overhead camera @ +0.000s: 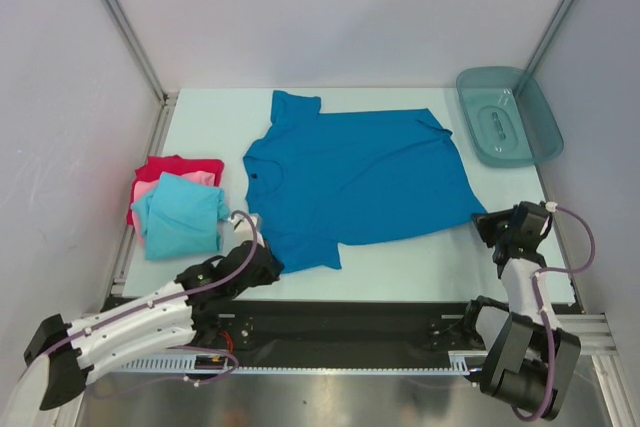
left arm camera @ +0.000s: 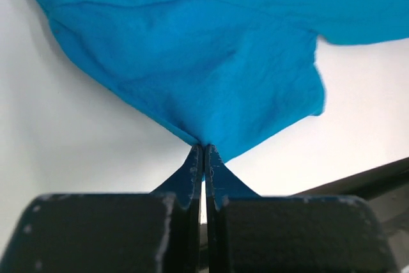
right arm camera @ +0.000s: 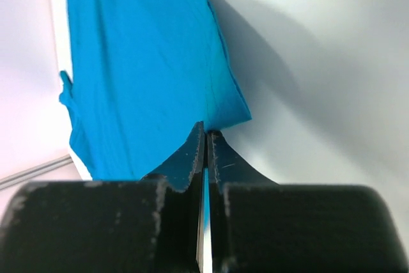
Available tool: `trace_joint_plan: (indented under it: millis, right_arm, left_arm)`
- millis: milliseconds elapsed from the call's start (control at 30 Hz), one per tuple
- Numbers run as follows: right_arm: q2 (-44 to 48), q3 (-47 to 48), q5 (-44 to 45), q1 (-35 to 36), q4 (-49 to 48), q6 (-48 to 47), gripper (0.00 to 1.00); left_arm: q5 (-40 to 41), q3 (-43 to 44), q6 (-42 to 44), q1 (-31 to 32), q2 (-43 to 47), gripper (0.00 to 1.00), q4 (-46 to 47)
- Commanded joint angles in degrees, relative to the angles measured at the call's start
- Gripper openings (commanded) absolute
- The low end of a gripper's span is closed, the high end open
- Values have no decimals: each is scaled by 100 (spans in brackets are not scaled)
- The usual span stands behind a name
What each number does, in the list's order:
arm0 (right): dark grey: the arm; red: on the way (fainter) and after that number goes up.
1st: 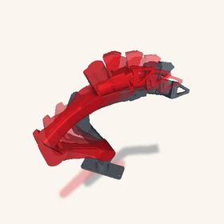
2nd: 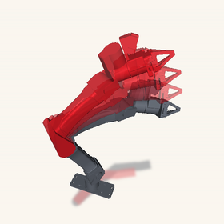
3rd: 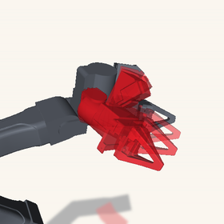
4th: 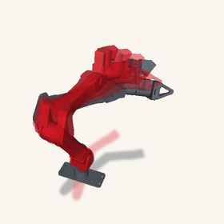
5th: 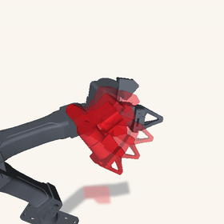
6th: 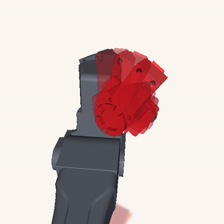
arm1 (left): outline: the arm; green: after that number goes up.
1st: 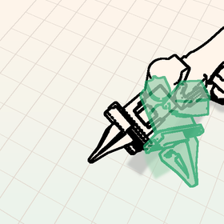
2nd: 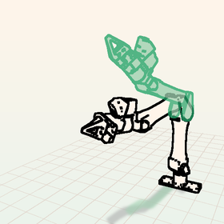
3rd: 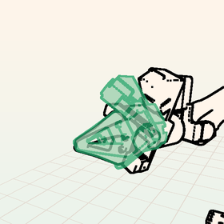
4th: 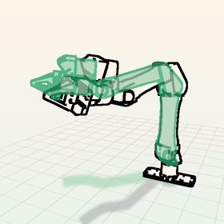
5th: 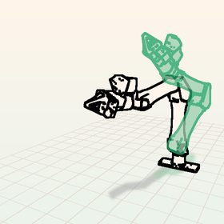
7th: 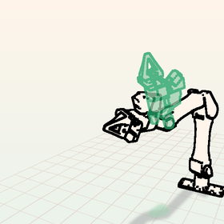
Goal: Fold and stack the t-shirts
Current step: Fold the tshirt
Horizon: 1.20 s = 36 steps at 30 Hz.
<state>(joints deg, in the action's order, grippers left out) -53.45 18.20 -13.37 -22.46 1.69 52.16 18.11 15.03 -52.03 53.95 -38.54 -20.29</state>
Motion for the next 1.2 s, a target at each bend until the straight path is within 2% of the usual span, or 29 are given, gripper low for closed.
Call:
trace_joint_plan:
  millis: [0,300,533,833,1033,1167]
  right_arm:
    - [405,237,-42,-13,533,-233,0]
    - [906,114,-324,-48,1096,-312,0]
    - [1012,202,-579,-382,1438,-435,0]
    - [1232,369,-817,-602,1914,-611,0]
    - [1127,281,-834,-576,1607,-725,0]
    - [837,316,-913,-470,1387,-778,0]
  left_arm:
    - [290,509,-9,63,320,0,-413]
    - [817,1106,-430,273,997,0,-1591]
    - [1124,1705,-633,291,1428,0,-2557]
    - [1072,1925,-747,291,1692,0,-2875]
    - [1168,1767,-826,291,1579,0,-2849]
    - [1239,1644,-651,291,1236,0,-2410]
